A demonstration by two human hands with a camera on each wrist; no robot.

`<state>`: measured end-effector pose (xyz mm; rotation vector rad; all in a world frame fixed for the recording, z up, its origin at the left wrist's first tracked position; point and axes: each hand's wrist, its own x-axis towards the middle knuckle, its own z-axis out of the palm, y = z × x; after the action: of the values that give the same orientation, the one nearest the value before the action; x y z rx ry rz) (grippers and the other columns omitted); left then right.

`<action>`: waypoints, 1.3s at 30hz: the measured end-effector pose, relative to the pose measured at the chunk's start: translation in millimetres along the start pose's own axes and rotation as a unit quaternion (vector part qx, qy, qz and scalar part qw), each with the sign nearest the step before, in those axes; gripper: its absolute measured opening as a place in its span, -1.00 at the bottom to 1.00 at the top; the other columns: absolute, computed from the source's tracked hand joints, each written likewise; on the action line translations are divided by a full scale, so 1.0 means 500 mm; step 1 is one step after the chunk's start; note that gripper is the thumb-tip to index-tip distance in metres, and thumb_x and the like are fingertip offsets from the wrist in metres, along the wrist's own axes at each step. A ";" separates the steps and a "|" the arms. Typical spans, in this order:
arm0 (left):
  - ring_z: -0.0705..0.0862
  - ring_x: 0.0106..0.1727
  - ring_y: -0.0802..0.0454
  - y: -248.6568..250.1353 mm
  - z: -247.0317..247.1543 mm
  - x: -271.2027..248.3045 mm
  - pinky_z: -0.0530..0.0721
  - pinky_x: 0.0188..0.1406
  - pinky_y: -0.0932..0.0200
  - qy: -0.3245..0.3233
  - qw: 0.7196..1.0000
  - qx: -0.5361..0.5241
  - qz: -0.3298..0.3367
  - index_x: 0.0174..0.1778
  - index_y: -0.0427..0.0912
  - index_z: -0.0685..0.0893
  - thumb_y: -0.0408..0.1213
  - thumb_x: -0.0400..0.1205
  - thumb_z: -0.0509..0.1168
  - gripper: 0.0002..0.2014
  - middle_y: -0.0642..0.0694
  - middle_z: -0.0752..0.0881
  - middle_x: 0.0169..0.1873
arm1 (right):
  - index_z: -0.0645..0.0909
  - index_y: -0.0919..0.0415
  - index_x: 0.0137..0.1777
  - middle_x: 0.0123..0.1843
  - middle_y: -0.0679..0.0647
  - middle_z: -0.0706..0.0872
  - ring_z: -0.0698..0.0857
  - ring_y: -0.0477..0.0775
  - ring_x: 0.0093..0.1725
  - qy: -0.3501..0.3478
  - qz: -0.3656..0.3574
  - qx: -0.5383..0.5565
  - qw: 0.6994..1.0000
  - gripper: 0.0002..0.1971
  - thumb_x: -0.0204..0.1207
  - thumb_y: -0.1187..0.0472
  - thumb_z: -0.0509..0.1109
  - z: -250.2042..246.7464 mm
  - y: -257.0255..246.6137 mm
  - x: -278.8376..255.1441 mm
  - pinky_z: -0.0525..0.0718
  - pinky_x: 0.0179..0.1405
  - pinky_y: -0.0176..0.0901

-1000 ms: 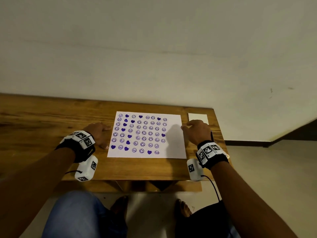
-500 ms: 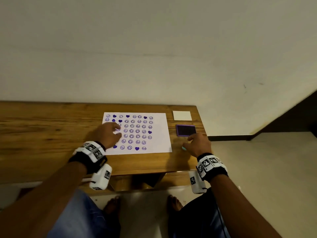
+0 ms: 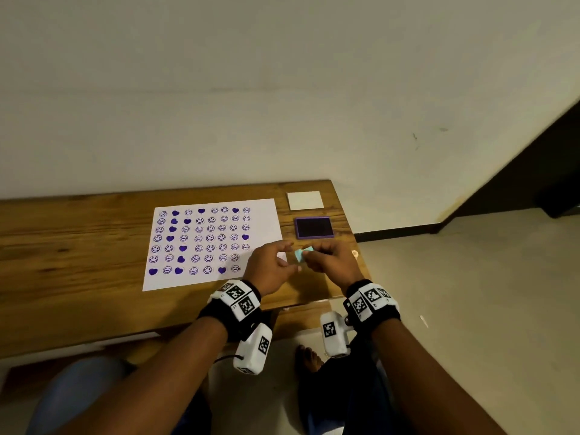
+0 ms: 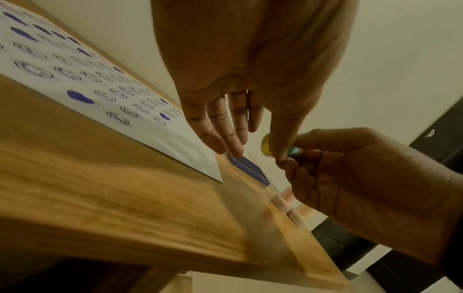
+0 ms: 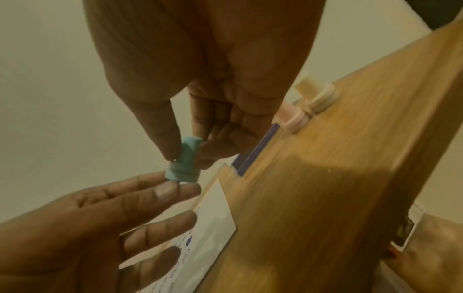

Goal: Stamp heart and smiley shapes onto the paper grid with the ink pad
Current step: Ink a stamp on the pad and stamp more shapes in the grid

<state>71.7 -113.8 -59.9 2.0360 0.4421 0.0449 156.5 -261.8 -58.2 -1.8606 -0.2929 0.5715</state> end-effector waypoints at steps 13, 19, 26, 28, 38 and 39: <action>0.76 -0.03 0.15 0.042 0.060 0.049 0.70 -0.01 0.34 0.054 0.997 -0.056 0.028 0.26 -0.14 0.72 -0.25 0.51 0.49 -0.62 -0.04 0.81 0.03 | 0.83 0.34 -0.04 -0.15 0.19 0.86 0.80 -0.01 -0.18 0.123 0.011 0.122 0.985 -0.89 0.49 0.41 0.50 -0.017 -0.017 0.026 0.68 -0.21 -0.27; 0.75 -0.04 0.11 0.013 0.095 0.075 0.72 0.06 0.22 0.056 0.996 -0.063 -0.012 0.25 -0.13 0.71 -0.30 0.50 0.50 -0.62 -0.06 0.79 0.03 | 0.86 0.15 -0.16 -0.31 -0.03 0.82 0.77 -0.05 -0.23 0.274 0.017 0.078 0.958 -0.89 0.30 0.23 0.60 -0.120 -0.049 0.095 0.81 -0.08 0.04; 0.74 0.12 -0.05 -0.012 0.137 0.095 0.71 0.20 -0.02 0.012 1.000 -0.013 -0.013 0.21 -0.15 0.73 -0.46 0.49 0.46 -0.64 -0.12 0.77 0.12 | 0.81 0.09 0.10 0.04 0.05 0.85 0.77 0.05 0.06 0.142 -0.015 -0.321 0.936 -0.70 0.40 0.03 0.62 -0.115 -0.090 0.172 0.65 0.07 -0.19; 0.73 0.09 -0.10 -0.014 0.142 0.101 0.72 0.17 -0.06 0.019 0.999 0.030 -0.011 0.10 -0.14 0.75 -0.39 0.50 0.47 -0.74 -0.12 0.77 0.06 | 0.81 0.10 0.07 0.06 0.05 0.84 0.76 0.06 0.07 0.119 -0.012 -0.351 0.929 -0.72 0.41 0.03 0.62 -0.091 -0.091 0.188 0.60 0.01 -0.22; 0.65 0.18 -0.18 -0.010 0.135 0.118 0.62 0.20 0.04 0.007 0.988 0.155 -0.007 0.14 -0.22 0.66 -0.28 0.52 0.46 -0.71 -0.22 0.64 0.17 | 0.82 0.20 -0.03 0.04 0.14 0.82 0.75 0.14 0.07 0.054 0.023 -0.452 0.890 -0.76 0.36 0.12 0.67 -0.026 -0.061 0.233 0.57 -0.19 -0.19; 0.65 0.18 -0.18 -0.013 0.136 0.120 0.63 0.21 0.03 0.006 0.988 0.152 -0.009 0.14 -0.22 0.65 -0.28 0.52 0.47 -0.70 -0.22 0.64 0.17 | 0.82 0.22 -0.02 0.03 0.16 0.82 0.76 0.14 0.05 0.049 0.031 -0.451 0.890 -0.73 0.34 0.12 0.69 -0.024 -0.060 0.240 0.62 -0.20 -0.17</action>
<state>140.3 -148.8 -108.1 2.3327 0.4982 -0.0237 267.1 -205.5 -56.4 -2.7985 -0.4853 0.3992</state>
